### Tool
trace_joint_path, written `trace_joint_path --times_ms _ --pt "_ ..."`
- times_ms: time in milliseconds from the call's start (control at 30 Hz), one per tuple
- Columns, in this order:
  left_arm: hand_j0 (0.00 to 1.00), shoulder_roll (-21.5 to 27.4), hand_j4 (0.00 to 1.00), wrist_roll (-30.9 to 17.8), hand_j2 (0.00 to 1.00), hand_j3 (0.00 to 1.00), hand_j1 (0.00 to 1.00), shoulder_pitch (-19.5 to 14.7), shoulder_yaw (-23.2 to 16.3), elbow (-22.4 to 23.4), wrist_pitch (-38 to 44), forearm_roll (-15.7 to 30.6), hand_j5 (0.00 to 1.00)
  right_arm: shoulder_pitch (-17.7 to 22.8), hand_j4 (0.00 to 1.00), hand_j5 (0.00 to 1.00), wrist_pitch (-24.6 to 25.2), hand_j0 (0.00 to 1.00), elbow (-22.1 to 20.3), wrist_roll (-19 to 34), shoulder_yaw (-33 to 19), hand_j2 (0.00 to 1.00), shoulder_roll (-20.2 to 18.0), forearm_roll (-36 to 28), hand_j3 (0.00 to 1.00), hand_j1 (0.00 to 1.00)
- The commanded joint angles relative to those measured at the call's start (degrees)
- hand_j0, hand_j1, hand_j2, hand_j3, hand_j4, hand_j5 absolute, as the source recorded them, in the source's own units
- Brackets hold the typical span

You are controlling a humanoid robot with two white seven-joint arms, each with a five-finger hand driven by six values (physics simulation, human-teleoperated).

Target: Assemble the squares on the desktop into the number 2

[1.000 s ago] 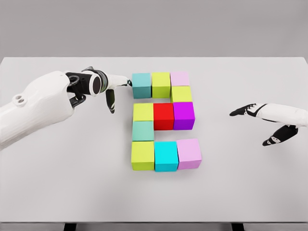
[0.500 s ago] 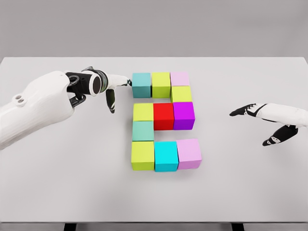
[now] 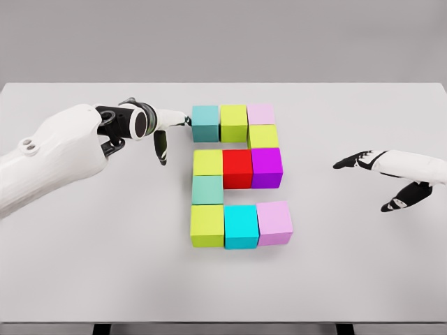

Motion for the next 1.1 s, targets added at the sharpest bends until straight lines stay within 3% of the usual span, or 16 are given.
trace_joint_path --times_ms 0,1067 --pt "1.0 0.0 1.0 0.0 1.0 1.0 1.0 0.0 0.0 0.0 -0.1 -0.3 1.0 0.0 1.0 1.0 0.1 1.0 -0.1 0.0 0.0 1.0 -0.1 -0.4 1.0 1.0" --pt "1.0 -0.2 1.0 0.0 1.0 1.0 1.0 0.1 0.1 -0.3 -0.1 -0.3 1.0 0.1 1.0 1.0 0.1 1.0 -0.9 0.0 0.2 1.0 -0.1 -0.4 1.0 1.0"
